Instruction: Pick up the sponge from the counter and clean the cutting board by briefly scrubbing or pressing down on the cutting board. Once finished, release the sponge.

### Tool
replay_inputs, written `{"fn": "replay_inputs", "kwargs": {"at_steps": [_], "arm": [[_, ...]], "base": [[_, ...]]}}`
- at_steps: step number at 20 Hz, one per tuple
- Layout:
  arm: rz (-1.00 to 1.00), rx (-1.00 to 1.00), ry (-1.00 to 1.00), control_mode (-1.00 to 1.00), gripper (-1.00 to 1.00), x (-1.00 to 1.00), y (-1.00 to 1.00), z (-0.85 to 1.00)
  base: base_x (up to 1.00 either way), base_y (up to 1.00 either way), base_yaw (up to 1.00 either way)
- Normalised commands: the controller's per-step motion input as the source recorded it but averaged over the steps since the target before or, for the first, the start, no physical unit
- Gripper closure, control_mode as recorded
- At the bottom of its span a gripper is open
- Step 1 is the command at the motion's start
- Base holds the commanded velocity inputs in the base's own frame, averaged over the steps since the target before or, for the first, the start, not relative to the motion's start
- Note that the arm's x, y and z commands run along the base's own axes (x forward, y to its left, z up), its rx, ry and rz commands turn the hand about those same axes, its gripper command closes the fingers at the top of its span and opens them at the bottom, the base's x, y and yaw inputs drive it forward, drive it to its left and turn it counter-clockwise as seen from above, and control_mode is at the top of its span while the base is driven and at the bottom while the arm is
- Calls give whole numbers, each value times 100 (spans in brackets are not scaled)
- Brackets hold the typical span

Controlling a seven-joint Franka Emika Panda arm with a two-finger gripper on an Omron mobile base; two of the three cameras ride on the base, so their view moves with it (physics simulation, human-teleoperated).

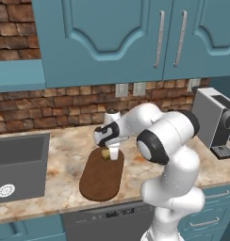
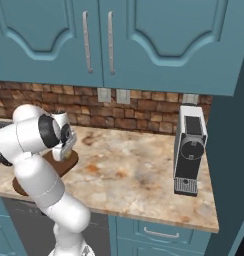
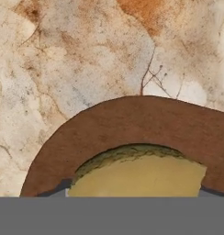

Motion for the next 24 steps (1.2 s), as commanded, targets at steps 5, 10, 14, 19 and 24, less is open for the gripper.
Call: {"fn": "replay_inputs", "kwargs": {"at_steps": [5,10,14,19,24], "arm": [[-9,-2,-17,-100,100,11,-16,-38],[-13,-2,-15,-100,100,-29,42,-60],[-15,-1,-16,-100,100,-48,20,-55],[-15,0,-14,-100,100,-67,19,-48],[-16,1,-7,-100,100,-56,25,-27]], "base": [[0,0,0],[0,0,0],[0,0,0],[0,0,0],[0,0,0]]}}
